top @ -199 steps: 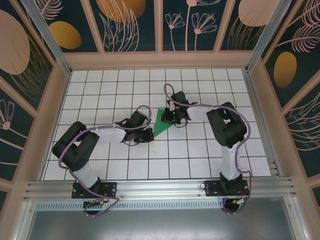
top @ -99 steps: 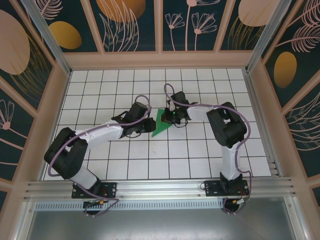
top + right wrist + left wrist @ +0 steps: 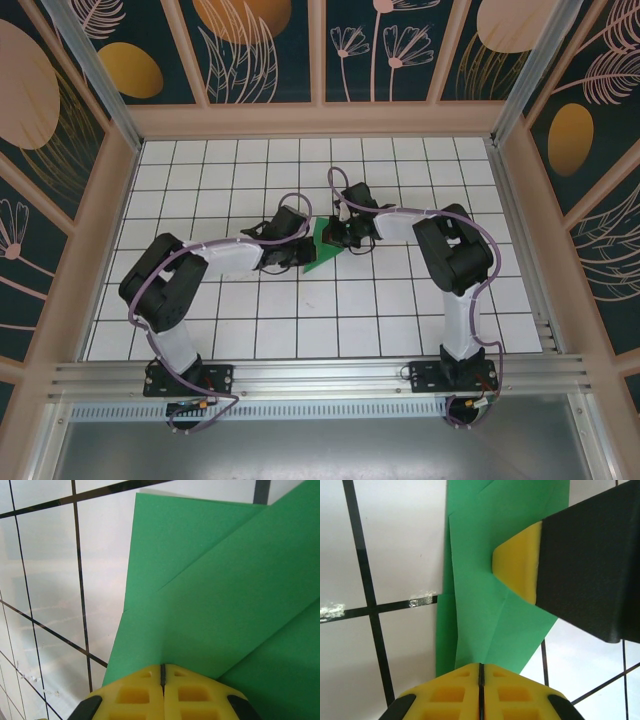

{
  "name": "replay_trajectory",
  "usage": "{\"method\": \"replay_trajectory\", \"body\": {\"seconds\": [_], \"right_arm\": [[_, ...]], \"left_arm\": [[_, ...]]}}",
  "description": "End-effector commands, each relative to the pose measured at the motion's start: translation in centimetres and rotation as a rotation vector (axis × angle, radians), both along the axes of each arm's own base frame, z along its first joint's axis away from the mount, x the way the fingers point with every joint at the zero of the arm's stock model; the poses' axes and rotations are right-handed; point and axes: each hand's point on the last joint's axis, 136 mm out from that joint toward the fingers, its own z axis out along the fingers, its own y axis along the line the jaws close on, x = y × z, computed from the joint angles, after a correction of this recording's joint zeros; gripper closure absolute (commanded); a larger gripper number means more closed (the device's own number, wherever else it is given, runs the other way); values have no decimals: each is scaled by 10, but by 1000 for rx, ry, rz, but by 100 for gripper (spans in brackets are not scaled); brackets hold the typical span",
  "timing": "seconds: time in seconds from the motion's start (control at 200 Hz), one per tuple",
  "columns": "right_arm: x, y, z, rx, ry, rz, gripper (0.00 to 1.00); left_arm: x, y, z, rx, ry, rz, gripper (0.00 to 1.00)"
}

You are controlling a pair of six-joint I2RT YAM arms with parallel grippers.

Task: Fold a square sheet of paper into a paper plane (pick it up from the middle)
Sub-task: Fourth fold the wing at the center of the table.

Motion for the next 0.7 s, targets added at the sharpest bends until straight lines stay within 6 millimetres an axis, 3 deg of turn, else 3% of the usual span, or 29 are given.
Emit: {"method": "replay_trajectory", "body": {"seconds": [0.0,0.22,0.415,0.53,0.605,0.696], "right_arm": [[-27,-39,-74,-218,143,-49,92],[-20,-28,-57,-163,120,-40,92],[-2,-1,1,-8,15,1,92],[-7,11,31,60,-36,47,92],[-15,16,37,79,-33,69,92],[-25,17,30,69,-8,74,92]], "left_arm": [[-14,9,-17,12,61,7,92],[-42,25,-39,20,133,16,94],[-48,27,-45,10,146,21,95],[-48,28,-46,15,143,18,96],[-47,27,-46,18,143,13,97],[-47,28,-47,20,145,14,97]]}}
